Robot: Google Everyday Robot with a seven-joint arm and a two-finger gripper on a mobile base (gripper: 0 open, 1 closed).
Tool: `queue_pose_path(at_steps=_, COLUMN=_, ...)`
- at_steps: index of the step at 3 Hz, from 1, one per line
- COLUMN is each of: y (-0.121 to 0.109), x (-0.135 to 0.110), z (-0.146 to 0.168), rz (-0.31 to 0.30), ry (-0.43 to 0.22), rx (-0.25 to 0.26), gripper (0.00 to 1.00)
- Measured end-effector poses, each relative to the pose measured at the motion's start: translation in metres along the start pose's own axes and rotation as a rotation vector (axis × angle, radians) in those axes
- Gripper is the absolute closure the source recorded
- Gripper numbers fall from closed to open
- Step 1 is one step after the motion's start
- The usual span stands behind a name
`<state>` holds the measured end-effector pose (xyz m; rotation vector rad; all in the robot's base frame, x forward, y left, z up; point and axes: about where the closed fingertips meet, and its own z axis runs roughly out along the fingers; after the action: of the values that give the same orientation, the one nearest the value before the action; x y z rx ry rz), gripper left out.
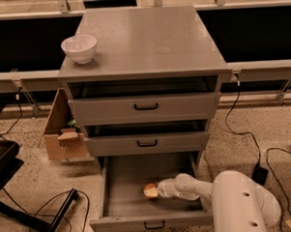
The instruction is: Place orange into bottom drawer
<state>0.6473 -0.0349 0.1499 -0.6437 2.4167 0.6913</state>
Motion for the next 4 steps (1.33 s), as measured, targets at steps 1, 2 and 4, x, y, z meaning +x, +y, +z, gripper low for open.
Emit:
queue_pose_path(at_steps=1, y=0.000, x=0.000, z=0.000, rz=0.000, ry=0.000, rx=0.000, gripper=0.12)
queue_pose_path(at_steps=2, y=0.000, x=0.000, z=0.000, rz=0.000, ry=0.000, rx=0.000, gripper=0.00)
queue_pose_path(at_steps=4, y=0.013, x=-0.005, z=-0.021, rz=-0.034, ry=0.035, rx=-0.006, gripper=0.00)
